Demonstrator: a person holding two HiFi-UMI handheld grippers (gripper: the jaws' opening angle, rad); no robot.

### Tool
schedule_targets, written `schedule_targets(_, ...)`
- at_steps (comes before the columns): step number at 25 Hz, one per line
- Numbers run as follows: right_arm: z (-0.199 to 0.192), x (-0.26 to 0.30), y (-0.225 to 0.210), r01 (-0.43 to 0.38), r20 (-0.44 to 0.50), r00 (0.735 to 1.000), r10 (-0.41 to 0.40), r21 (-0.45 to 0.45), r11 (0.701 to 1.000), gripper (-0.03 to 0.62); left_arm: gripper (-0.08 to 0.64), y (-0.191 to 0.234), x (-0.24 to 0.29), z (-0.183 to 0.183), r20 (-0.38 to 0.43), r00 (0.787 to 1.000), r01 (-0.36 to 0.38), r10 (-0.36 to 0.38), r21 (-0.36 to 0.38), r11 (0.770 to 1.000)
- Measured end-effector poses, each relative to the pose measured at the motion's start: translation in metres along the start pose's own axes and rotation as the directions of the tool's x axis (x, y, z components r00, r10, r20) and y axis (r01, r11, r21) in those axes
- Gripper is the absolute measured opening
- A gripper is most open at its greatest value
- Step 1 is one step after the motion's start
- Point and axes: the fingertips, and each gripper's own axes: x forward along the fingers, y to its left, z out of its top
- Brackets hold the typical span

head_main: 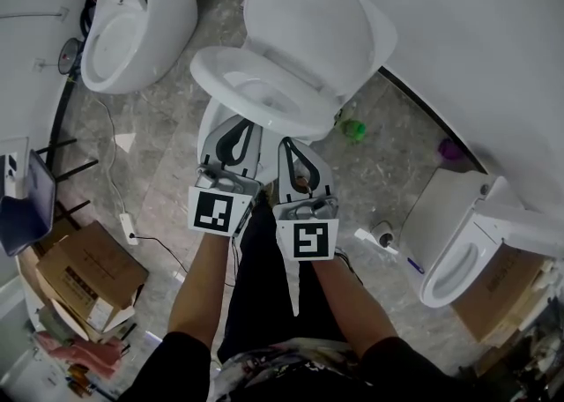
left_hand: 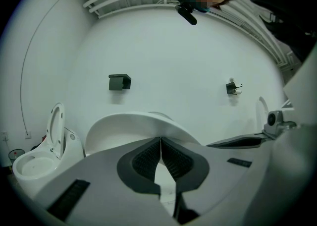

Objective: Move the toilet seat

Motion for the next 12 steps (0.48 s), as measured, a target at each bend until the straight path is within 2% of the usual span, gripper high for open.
schedule_targets(4,0.007,0.005,-0.003,0.033,0.012,0.999,-0.033,0.006,0.999,0.003,0.026,-0.004,0.006,0.0,-0.018,0.999,0.043,-0.043,0.019,0.999)
schedule_targets(6,0.006,0.007,-0.004,0.032,-0.013,0.999,-0.032,-0.021,0.999,0.003,0.026,-0.005,0.009,-0.002,-0.033,0.998,0.059,-0.058,0.027,0.998)
schedule_targets(10,0.014,0.011,0.0,0.057,-0.004,0.998,-0.058,-0.032,0.998,0.003,0.026,-0.003,0.011,-0.001,-0.03,0.996,0.087,-0.087,0.017,0.996)
schedule_targets(12,0.016,0.015,0.001,0.07,0.001,0.998,-0.07,-0.031,0.997,0.003,0.026,-0.003,0.013,0.0,-0.033,0.994,0.105,-0.104,0.043,0.993)
